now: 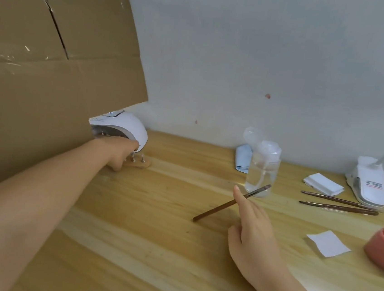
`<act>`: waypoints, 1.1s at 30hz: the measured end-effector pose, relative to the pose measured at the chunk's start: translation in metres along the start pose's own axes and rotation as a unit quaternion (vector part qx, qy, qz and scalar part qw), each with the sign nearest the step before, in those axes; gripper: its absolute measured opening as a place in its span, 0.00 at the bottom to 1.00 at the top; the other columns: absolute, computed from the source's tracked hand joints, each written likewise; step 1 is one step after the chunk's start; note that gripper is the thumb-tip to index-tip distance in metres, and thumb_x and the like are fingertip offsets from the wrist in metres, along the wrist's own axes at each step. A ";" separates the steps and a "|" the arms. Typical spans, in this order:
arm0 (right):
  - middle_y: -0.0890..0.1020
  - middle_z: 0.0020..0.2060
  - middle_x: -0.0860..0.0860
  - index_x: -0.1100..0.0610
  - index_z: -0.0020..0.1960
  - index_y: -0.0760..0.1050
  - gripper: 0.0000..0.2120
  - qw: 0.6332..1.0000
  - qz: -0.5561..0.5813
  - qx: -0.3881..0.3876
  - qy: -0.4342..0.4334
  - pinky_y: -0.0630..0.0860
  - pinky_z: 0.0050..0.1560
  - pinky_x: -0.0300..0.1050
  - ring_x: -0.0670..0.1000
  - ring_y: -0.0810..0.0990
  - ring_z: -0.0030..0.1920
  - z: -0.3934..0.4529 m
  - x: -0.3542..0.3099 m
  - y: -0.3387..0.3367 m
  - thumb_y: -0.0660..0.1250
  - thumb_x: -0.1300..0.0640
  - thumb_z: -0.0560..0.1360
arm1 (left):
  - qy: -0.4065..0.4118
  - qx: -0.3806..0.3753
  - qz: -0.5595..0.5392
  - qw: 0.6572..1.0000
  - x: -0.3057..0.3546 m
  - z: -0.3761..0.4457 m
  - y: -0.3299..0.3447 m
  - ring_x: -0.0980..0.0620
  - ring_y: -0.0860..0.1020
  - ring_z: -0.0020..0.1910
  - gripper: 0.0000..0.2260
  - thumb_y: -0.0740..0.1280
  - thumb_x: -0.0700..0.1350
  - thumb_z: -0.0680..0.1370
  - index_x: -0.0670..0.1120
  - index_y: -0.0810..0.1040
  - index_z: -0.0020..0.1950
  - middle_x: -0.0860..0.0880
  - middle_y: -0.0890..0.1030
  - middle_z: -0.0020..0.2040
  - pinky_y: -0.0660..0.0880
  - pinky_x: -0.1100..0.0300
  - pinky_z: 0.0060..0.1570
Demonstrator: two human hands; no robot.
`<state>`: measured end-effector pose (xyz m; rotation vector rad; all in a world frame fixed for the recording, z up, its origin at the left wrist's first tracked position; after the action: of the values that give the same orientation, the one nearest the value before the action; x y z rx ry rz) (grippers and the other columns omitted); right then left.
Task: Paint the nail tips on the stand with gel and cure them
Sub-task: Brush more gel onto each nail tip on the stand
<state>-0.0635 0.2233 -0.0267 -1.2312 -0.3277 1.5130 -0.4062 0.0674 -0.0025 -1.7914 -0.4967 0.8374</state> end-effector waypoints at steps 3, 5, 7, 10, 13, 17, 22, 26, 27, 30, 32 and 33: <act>0.73 0.66 0.51 0.54 0.76 0.58 0.34 1.000 -0.004 0.022 -0.002 0.52 0.65 0.29 0.47 0.63 0.69 0.000 -0.003 -0.005 0.60 0.68 0.73 | 0.022 0.013 -0.047 0.999 0.018 -0.011 -0.018 0.52 0.78 0.46 0.26 0.70 0.44 0.66 0.52 0.68 0.62 0.53 0.78 0.52 0.80 0.53 0.43; 0.73 0.68 0.50 0.53 0.76 0.60 0.34 0.999 -0.007 0.039 -0.005 0.52 0.67 0.30 0.47 0.61 0.72 -0.001 -0.006 -0.009 0.60 0.68 0.72 | 0.061 0.049 -0.077 0.994 0.043 -0.020 -0.038 0.53 0.78 0.46 0.22 0.71 0.45 0.64 0.54 0.70 0.56 0.55 0.78 0.51 0.80 0.52 0.45; 0.72 0.69 0.48 0.52 0.76 0.60 0.33 0.999 -0.011 0.050 -0.005 0.51 0.68 0.31 0.48 0.58 0.74 -0.002 -0.009 -0.014 0.60 0.68 0.72 | 0.117 0.074 -0.107 0.985 0.078 -0.033 -0.060 0.54 0.78 0.46 0.20 0.72 0.45 0.64 0.57 0.69 0.50 0.55 0.77 0.50 0.79 0.51 0.46; 0.76 0.64 0.49 0.55 0.73 0.66 0.31 0.996 0.001 0.091 0.007 0.57 0.66 0.32 0.50 0.65 0.70 0.002 -0.013 -0.041 0.60 0.70 0.71 | 0.175 0.091 -0.161 0.967 0.131 -0.058 -0.092 0.56 0.77 0.44 0.22 0.72 0.48 0.61 0.58 0.69 0.52 0.57 0.76 0.47 0.79 0.54 0.41; 0.80 0.54 0.49 0.56 0.65 0.72 0.25 0.988 0.007 0.153 0.003 0.64 0.58 0.34 0.49 0.71 0.60 -0.002 -0.009 -0.096 0.61 0.71 0.69 | 0.206 0.105 -0.219 0.948 0.180 -0.085 -0.118 0.58 0.77 0.41 0.23 0.73 0.45 0.63 0.55 0.72 0.56 0.58 0.75 0.45 0.74 0.62 0.35; 0.80 0.48 0.47 0.55 0.59 0.75 0.21 0.976 -0.045 0.215 0.004 0.66 0.52 0.27 0.44 0.72 0.54 -0.036 0.024 -0.178 0.63 0.71 0.70 | 0.253 0.080 -0.268 0.926 0.251 -0.122 -0.133 0.57 0.79 0.36 0.23 0.73 0.44 0.64 0.53 0.73 0.57 0.57 0.77 0.43 0.74 0.61 0.32; 0.81 0.45 0.45 0.55 0.57 0.76 0.22 0.954 -0.092 0.277 0.064 0.65 0.47 0.30 0.49 0.75 0.50 -0.085 0.085 -0.247 0.63 0.73 0.68 | 0.348 0.032 -0.303 0.887 0.359 -0.165 -0.136 0.62 0.79 0.37 0.22 0.72 0.43 0.67 0.53 0.74 0.60 0.58 0.76 0.51 0.82 0.56 0.40; 0.82 0.49 0.47 0.52 0.60 0.74 0.25 0.948 -0.052 0.295 0.109 0.69 0.48 0.35 0.51 0.76 0.51 -0.109 0.126 -0.254 0.60 0.74 0.69 | 0.393 0.006 -0.273 0.878 0.422 -0.178 -0.117 0.59 0.75 0.44 0.24 0.72 0.44 0.70 0.52 0.73 0.64 0.56 0.75 0.54 0.76 0.62 0.42; 0.82 0.50 0.48 0.52 0.61 0.74 0.26 0.949 -0.041 0.290 0.116 0.70 0.50 0.40 0.52 0.76 0.52 -0.111 0.133 -0.252 0.59 0.74 0.69 | 0.394 0.001 -0.275 0.877 0.430 -0.178 -0.113 0.59 0.75 0.43 0.25 0.72 0.44 0.70 0.52 0.72 0.66 0.55 0.74 0.54 0.76 0.61 0.44; 0.81 0.53 0.49 0.53 0.65 0.73 0.29 0.955 -0.024 0.274 0.114 0.73 0.54 0.47 0.52 0.76 0.55 -0.111 0.143 -0.246 0.59 0.74 0.69 | 0.393 0.017 -0.281 0.875 0.444 -0.178 -0.104 0.60 0.74 0.44 0.28 0.72 0.45 0.70 0.52 0.69 0.69 0.56 0.74 0.55 0.77 0.58 0.50; 0.81 0.53 0.49 0.52 0.65 0.73 0.30 0.955 -0.007 0.272 0.116 0.72 0.51 0.46 0.50 0.75 0.51 -0.111 0.145 -0.245 0.58 0.74 0.69 | 0.395 0.029 -0.301 0.868 0.449 -0.177 -0.100 0.61 0.74 0.44 0.29 0.72 0.44 0.70 0.53 0.67 0.69 0.57 0.74 0.54 0.76 0.60 0.51; 0.81 0.53 0.48 0.51 0.65 0.73 0.30 0.955 0.007 0.269 0.122 0.71 0.49 0.44 0.49 0.74 0.48 -0.111 0.147 -0.244 0.58 0.74 0.69 | 0.394 0.028 -0.312 0.864 0.450 -0.176 -0.098 0.63 0.73 0.44 0.29 0.72 0.45 0.71 0.54 0.66 0.70 0.59 0.74 0.54 0.75 0.62 0.51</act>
<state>0.1846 0.3912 0.0337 -0.9611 0.2482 1.3225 0.0309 0.2954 -0.0126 -1.5928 -0.4429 -0.3393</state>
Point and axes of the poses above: each hand's wrist, its own z-axis towards the middle knuckle, its own y-axis out of the palm, x = y × z, the point moved 7 cm from there along z, towards the middle knuckle
